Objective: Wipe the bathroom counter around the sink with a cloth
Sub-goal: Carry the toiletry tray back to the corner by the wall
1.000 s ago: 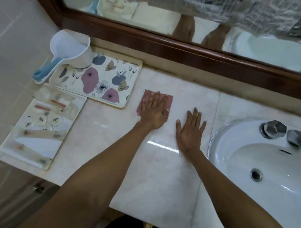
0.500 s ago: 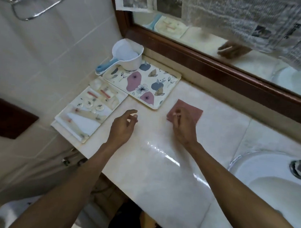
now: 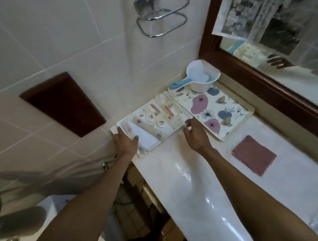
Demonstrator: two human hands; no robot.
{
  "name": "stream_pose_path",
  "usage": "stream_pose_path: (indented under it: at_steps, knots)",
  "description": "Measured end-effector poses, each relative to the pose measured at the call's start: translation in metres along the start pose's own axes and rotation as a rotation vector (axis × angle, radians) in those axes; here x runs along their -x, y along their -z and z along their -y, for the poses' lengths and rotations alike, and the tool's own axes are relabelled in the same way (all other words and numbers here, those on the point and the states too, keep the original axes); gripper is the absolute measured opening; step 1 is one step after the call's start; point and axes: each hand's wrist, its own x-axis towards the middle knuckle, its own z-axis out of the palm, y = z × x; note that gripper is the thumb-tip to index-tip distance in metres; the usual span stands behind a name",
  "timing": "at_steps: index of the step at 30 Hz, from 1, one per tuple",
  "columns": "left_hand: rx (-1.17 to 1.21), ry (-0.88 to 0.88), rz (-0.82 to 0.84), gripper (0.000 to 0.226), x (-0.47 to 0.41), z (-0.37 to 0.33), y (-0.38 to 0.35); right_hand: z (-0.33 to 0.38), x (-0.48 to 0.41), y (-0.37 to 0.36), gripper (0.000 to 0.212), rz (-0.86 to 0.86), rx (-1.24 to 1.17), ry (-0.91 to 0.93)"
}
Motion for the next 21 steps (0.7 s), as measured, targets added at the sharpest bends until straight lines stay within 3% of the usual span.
stream_pose_path:
  at_steps: [9, 16, 21]
  knots:
    - [0.159, 0.043, 0.073, 0.105, -0.03, 0.009, 0.006, 0.015, -0.036, -0.016, 0.037, 0.017, 0.044, -0.122]
    - [0.105, -0.019, 0.163, 0.107, -0.048, 0.044, 0.027, 0.022, -0.047, -0.028, 0.073, 0.111, 0.219, -0.19]
    - [0.082, -0.056, 0.222, 0.114, -0.055, 0.054, 0.042, 0.031, -0.034, -0.044, 0.072, 0.162, 0.128, -0.283]
